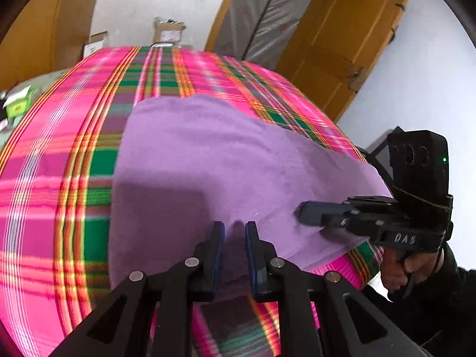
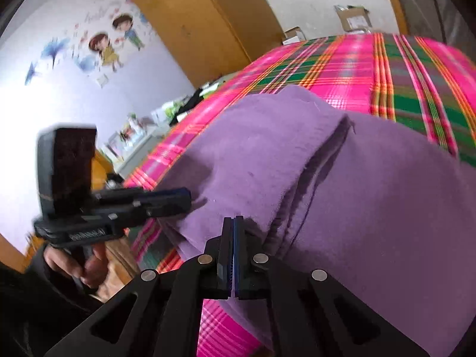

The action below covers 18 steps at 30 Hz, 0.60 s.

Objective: Fold clothes
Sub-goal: 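Press the folded lilac garment flat with both grippers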

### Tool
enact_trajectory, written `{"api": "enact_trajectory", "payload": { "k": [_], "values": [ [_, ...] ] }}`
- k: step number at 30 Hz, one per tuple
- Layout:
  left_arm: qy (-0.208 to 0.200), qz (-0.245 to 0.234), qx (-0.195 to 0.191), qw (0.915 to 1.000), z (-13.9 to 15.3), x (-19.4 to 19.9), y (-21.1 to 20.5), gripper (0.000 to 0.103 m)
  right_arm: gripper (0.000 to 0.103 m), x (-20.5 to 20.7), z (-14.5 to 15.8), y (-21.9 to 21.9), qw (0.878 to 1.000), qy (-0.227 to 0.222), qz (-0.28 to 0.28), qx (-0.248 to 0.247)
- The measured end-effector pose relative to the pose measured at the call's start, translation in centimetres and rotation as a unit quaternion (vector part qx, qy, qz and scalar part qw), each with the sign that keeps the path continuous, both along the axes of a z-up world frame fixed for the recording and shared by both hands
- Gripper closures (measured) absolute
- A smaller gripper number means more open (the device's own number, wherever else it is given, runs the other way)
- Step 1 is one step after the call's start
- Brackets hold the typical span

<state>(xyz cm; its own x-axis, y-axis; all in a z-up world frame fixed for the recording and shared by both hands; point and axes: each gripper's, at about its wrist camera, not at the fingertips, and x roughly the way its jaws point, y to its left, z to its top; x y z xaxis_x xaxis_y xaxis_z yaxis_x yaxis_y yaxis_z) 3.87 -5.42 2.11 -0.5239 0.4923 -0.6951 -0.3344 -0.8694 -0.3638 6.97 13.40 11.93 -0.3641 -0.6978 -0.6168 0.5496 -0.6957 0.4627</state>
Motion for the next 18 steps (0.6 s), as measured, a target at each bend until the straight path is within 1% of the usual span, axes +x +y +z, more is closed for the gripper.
{"api": "enact_trajectory", "payload": {
  "k": [2, 4, 7, 9, 10, 12, 14, 15, 18],
  "values": [
    [0.009, 0.023, 0.000, 0.9997, 0.4, 0.2, -1.4, 0.089, 0.101, 0.2, 0.6, 0.0, 1.000, 0.012, 0.002, -0.003],
    [0.014, 0.039, 0.004, 0.9991, 0.6, 0.4, -2.7, 0.089, 0.101, 0.0, 0.8, 0.3, 1.000, 0.010, 0.002, -0.003],
    [-0.010, 0.064, -0.001, 0.9979, -0.4, 0.0, -4.2, 0.089, 0.103, -0.3, 0.5, 0.4, 1.000, 0.005, 0.000, 0.000],
    [-0.007, 0.071, 0.010, 0.9974, -0.1, 0.4, -4.8, 0.089, 0.103, -0.5, 0.4, 0.5, 1.000, 0.002, -0.001, -0.001],
    [0.000, 0.074, 0.012, 0.9972, 0.2, 0.7, -5.0, 0.089, 0.101, -0.6, 0.4, 0.6, 1.000, 0.000, -0.001, -0.002],
    [0.008, 0.080, 0.010, 0.9967, 0.5, 1.0, -5.2, 0.089, 0.101, -0.7, 0.3, 0.7, 1.000, -0.003, -0.002, -0.003],
    [0.001, 0.084, 0.019, 0.9963, 0.0, 1.0, -5.7, 0.089, 0.101, -0.9, 0.2, 0.7, 1.000, -0.006, -0.003, -0.004],
    [0.000, 0.084, 0.024, 0.9962, -0.4, 1.0, -5.9, 0.089, 0.103, -1.0, 0.2, 0.8, 1.000, -0.007, -0.004, -0.005],
    [0.002, 0.081, 0.037, 0.9960, -1.3, 1.1, -6.6, 0.090, 0.103, -1.2, 0.1, 0.9, 1.000, -0.011, -0.005, -0.007]
  ]
}}
